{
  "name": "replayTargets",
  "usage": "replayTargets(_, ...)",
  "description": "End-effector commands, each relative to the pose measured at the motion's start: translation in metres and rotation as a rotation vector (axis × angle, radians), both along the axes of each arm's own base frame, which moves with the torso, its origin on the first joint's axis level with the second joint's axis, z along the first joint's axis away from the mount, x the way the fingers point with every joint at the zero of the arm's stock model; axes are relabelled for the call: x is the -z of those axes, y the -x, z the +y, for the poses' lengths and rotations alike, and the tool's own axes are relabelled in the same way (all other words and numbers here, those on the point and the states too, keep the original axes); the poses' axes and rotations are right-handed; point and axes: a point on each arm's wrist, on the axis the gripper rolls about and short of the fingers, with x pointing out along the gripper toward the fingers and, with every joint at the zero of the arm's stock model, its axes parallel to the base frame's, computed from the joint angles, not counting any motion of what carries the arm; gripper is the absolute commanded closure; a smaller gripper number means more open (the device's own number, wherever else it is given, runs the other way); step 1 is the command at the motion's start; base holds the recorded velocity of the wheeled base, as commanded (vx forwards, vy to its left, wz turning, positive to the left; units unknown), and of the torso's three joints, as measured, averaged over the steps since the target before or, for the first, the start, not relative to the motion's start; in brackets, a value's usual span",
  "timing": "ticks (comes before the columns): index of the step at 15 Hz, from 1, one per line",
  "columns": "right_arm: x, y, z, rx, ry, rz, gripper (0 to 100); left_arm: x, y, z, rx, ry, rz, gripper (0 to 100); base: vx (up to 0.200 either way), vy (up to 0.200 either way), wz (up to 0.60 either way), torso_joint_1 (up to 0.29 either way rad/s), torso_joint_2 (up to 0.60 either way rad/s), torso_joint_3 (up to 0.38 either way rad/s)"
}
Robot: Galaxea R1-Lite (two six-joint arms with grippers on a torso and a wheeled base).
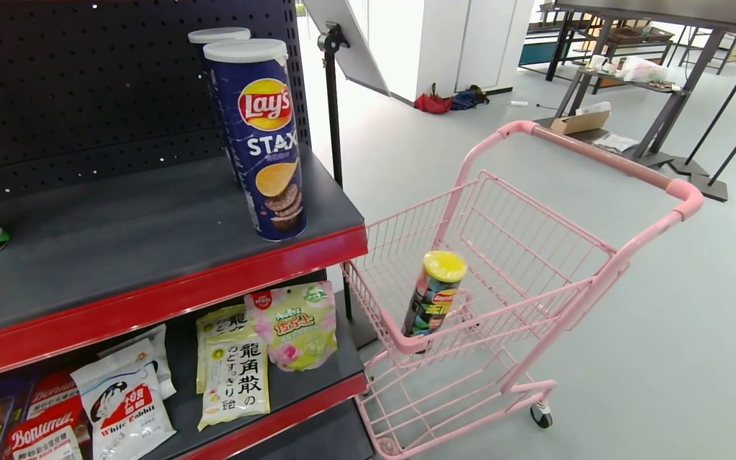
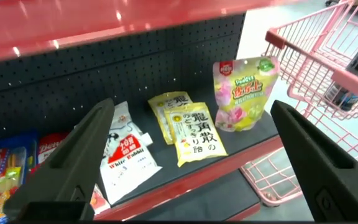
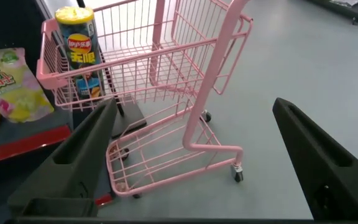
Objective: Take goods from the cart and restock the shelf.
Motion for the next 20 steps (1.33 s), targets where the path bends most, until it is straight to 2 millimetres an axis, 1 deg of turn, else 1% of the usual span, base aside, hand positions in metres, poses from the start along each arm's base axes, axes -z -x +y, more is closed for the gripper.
replayTargets(1,0.000,0.000,0.000,-0.002,0.002,0.001,0,0.000,0.000,0.000,-0.001,0.000,0.000,0,0.000,0.000,0.00,-0.066,0.23,0.144)
replayTargets(3,-0.001,0.000,0.000,-0.002,0.014,-0.002,0,0.000,0.000,0.000,-0.001,0.002,0.000,0,0.000,0.000,0.00,-0.034,0.10,0.075)
replayTargets(4,-0.031,0.002,0.000,-0.026,0.020,-0.035,0,0.000,0.000,0.000,-0.001,0.000,0.000,0,0.000,0.000,0.00,0.000,0.00,0.000)
replayTargets(5,-0.105,-0.021,0.001,-0.046,-0.036,0.012,0,0.000,0.000,0.000,-0.001,0.000,0.000,0,0.000,0.000,0.00,0.000,0.00,0.000)
replayTargets(6,-0.138,-0.036,0.001,-0.064,-0.094,0.018,0,0.000,0.000,0.000,-0.001,0.000,0.000,0,0.000,0.000,0.00,0.000,0.00,0.000)
replayTargets(7,-0.170,-0.076,0.008,-0.213,-0.078,0.094,0,0.000,0.000,0.000,0.001,-0.001,0.001,0,0.000,0.000,0.00,0.000,0.00,0.000)
replayTargets(8,-0.167,-0.089,0.011,-0.248,-0.046,0.137,0,0.000,0.000,0.000,0.001,-0.001,0.000,0,0.000,0.000,0.00,0.000,0.00,0.000)
replayTargets(9,-0.157,-0.133,0.020,-0.290,-0.014,0.224,0,0.000,0.000,0.000,0.001,0.000,0.000,0,0.000,0.000,0.00,0.000,0.00,0.000)
replayTargets(10,-0.144,-0.169,0.029,-0.309,-0.052,0.253,0,0.000,0.000,0.000,0.001,0.000,0.001,0,0.000,0.000,0.00,0.000,0.00,0.000)
replayTargets(12,-0.104,-0.215,0.050,-0.382,-0.071,0.342,0,0.000,0.000,0.000,0.003,-0.003,0.000,0,0.000,0.000,0.00,0.000,0.00,0.000)
replayTargets(13,-0.085,-0.232,0.057,-0.410,-0.069,0.399,0,0.000,0.000,0.000,0.001,-0.003,0.000,0,0.000,0.000,0.00,0.000,0.00,0.000)
replayTargets(16,-0.054,-0.267,0.083,-0.486,-0.058,0.487,0,0.000,0.000,0.000,0.003,-0.003,0.000,0,0.000,0.000,0.00,0.000,0.00,0.000)
replayTargets(18,-0.039,-0.279,0.093,-0.508,-0.052,0.515,0,0.000,0.000,0.000,0.001,-0.004,0.000,0,0.000,0.000,0.00,0.000,0.00,0.000)
replayTargets(19,-0.035,-0.283,0.097,-0.521,-0.054,0.526,0,0.000,0.000,0.000,0.003,-0.004,0.000,0,0.000,0.000,0.00,0.000,0.00,0.000)
replayTargets(20,-0.032,-0.285,0.106,-0.550,-0.068,0.539,0,0.000,0.000,0.000,0.003,-0.004,0.000,0,0.000,0.000,0.00,0.000,0.00,0.000)
